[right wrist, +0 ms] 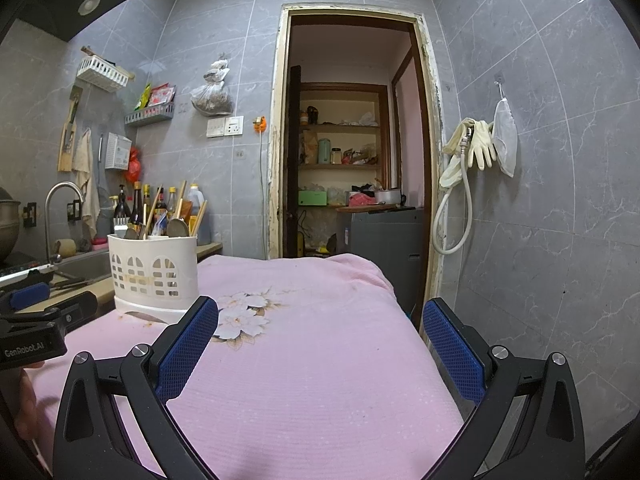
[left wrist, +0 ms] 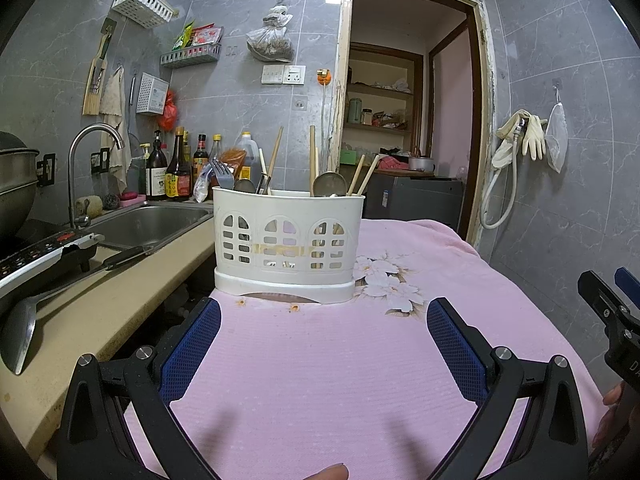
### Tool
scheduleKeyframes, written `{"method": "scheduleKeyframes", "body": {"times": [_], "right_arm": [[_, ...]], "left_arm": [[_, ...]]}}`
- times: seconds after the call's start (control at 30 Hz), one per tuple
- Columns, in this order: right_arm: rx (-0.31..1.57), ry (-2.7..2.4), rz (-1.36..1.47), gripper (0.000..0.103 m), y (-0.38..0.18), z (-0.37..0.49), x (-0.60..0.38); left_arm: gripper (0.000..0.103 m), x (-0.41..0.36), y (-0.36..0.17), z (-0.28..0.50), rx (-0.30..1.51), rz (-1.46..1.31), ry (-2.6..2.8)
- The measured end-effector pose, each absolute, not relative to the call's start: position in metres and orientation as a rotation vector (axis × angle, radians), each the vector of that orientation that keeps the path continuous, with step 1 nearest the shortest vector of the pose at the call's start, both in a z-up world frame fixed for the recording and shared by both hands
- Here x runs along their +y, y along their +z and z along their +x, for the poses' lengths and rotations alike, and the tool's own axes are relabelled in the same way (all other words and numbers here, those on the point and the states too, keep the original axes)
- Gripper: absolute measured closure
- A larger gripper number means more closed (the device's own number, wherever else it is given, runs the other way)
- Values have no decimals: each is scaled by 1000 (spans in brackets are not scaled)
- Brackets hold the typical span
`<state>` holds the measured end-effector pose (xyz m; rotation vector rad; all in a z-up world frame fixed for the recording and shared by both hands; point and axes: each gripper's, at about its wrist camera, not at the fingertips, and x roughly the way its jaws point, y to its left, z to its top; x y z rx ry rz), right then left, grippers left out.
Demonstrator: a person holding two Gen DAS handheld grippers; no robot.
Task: Organize utensils
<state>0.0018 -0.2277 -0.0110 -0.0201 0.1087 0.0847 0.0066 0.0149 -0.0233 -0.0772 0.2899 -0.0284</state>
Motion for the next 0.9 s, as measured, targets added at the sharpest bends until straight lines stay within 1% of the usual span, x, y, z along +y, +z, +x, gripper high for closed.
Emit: {"method": "scheduleKeyframes", "body": {"times": [0.9], "right_arm": [[110, 85, -21, 0, -10, 2, -228]], "left_arm": [[2, 16, -26, 5, 288, -90, -13]]}}
